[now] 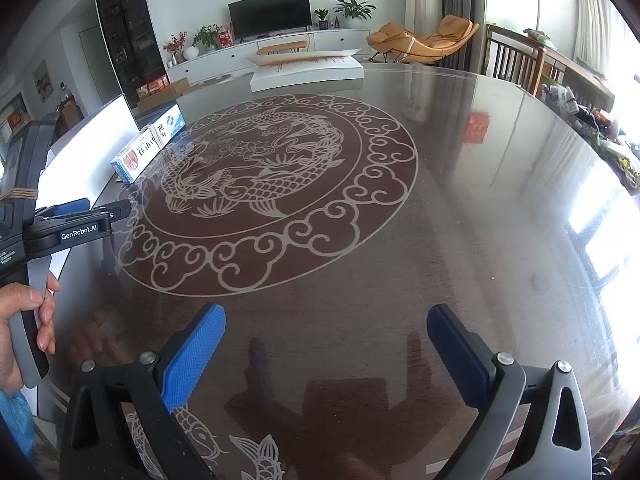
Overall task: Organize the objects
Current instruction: 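Move the left tool past the medicine box and close on the gold tube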
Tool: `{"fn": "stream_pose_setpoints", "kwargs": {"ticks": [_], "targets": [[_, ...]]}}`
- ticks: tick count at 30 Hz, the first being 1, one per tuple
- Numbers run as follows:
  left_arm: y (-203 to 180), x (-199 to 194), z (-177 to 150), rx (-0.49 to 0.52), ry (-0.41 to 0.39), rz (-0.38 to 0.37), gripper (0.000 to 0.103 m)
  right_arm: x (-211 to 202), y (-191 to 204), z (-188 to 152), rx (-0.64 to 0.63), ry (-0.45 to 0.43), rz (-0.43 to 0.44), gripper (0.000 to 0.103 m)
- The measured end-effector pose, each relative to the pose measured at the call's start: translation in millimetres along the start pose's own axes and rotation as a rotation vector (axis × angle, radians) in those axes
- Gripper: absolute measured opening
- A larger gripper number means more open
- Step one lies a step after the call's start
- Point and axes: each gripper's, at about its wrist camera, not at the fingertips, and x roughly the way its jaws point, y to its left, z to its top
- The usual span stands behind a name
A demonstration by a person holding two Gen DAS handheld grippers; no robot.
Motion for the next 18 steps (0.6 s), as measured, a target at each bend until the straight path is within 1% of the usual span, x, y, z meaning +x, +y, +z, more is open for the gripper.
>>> {"fn": "stream_pose_setpoints", "kwargs": {"ticks": [2,4,8,9,10,11,12,13,15,16,17,18], "targets": [[0,-4,1,-0.008,-0.010,-0.005,0.083,1,3,2,0.003,0.000,0.011,0.101],[-1,-8,7,-0.028,-0.030,-0.043,0.083,1,6,1,-0.008,0.000,0.010,0.101],[-8,-6,38,-0.053,-0.068,-0.051,0.084,5,8,-4,-0.016,0.017,0.010,0.101],[-9,-2,48,-0.061,-0.073,-0.056,0.084,6,7,-4,-0.012,0.021,0.013,0.101],[-12,5,58,-0.061,-0.071,-0.053,0.091,6,7,-4,-0.008,0.022,0.014,0.101],[-16,14,67,-0.058,-0.055,-0.042,0.096,6,5,-4,-0.005,0.021,0.015,0.101],[-19,25,75,-0.055,-0.039,-0.028,0.096,5,4,-4,-0.003,0.017,0.015,0.101],[-24,34,82,-0.044,-0.044,0.015,0.099,4,4,-3,-0.001,0.013,0.015,0.101],[-37,46,90,-0.017,-0.048,0.056,0.101,2,2,-2,0.007,0.004,0.017,0.101],[-46,47,94,-0.002,-0.057,0.044,0.101,0,1,-2,0.012,0.000,0.019,0.101],[-56,44,96,0.021,-0.072,-0.021,0.101,0,-1,-2,0.018,-0.002,0.021,0.101],[-68,40,96,0.042,-0.058,-0.158,0.101,0,-3,-1,0.026,-0.003,0.023,0.101]]}}
